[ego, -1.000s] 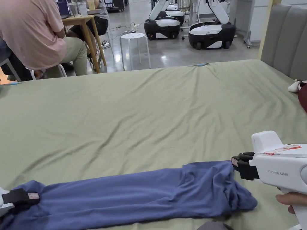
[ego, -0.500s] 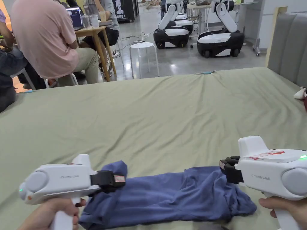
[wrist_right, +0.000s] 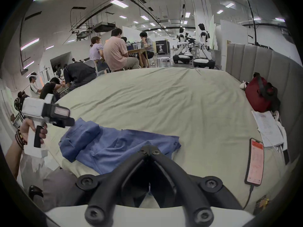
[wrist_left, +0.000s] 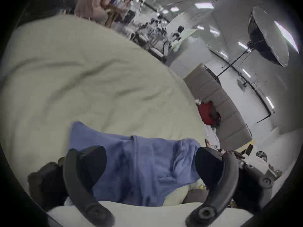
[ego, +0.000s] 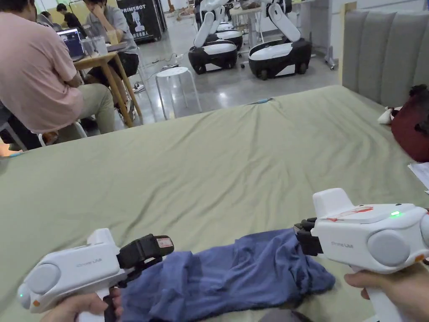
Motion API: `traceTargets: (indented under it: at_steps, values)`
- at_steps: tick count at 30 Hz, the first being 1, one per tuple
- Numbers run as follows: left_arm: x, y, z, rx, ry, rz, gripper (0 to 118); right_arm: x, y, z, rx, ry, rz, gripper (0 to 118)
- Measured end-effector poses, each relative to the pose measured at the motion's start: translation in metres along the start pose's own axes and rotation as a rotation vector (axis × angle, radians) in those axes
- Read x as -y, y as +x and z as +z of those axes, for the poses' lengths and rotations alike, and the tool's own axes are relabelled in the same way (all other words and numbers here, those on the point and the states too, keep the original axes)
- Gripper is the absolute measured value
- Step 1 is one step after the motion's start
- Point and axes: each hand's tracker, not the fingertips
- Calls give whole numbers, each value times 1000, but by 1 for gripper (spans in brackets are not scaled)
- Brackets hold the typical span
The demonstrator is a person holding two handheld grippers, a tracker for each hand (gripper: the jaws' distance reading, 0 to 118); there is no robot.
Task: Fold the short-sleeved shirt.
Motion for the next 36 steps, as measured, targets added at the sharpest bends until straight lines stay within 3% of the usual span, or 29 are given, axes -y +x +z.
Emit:
traceTargets:
  at_steps: [1, 4, 6, 7, 10, 11, 14, 15, 23, 26, 30, 36]
  values:
    - [-3, -1, 13, -10, -10, -4, 111, 2, 1, -2, -5, -1, -9, 0]
    - [7, 3, 38, -15, -53, -43, 76, 6, -1, -6, -22, -3, -24, 0]
    - [19, 1, 44, -56, -88, -58, 22, 7, -2, -8, -32, -9, -28, 0]
    - [24, -6, 38, -78, -120, -66, 7, 8, -3, -10, -37, -13, -26, 0]
    - [40, -14, 22, -91, -158, -62, 6, 7, -4, -14, -49, -21, -19, 0]
    - [49, -13, 15, -44, -206, 22, 6, 6, -4, -14, -54, -23, -19, 0]
    - [41, -52, -18, -25, -258, 103, 0, 5, -1, -12, -62, -27, -17, 0]
    - [34, -59, -28, -65, -216, 21, 0, 5, 0, -9, -60, -26, -13, 0]
    - [45, 20, -100, 93, -298, -49, 0, 12, 17, 8, -11, -27, -33, 0]
    - [49, 43, -123, 49, -379, -120, 0, 16, 21, 14, 2, -29, -46, 0]
    - [39, 43, -110, 41, -372, -146, 0, 19, 25, 21, 12, -30, -50, 0]
    - [19, -5, -32, 67, -184, -19, 0, 17, 24, 20, 23, -29, -53, 0]
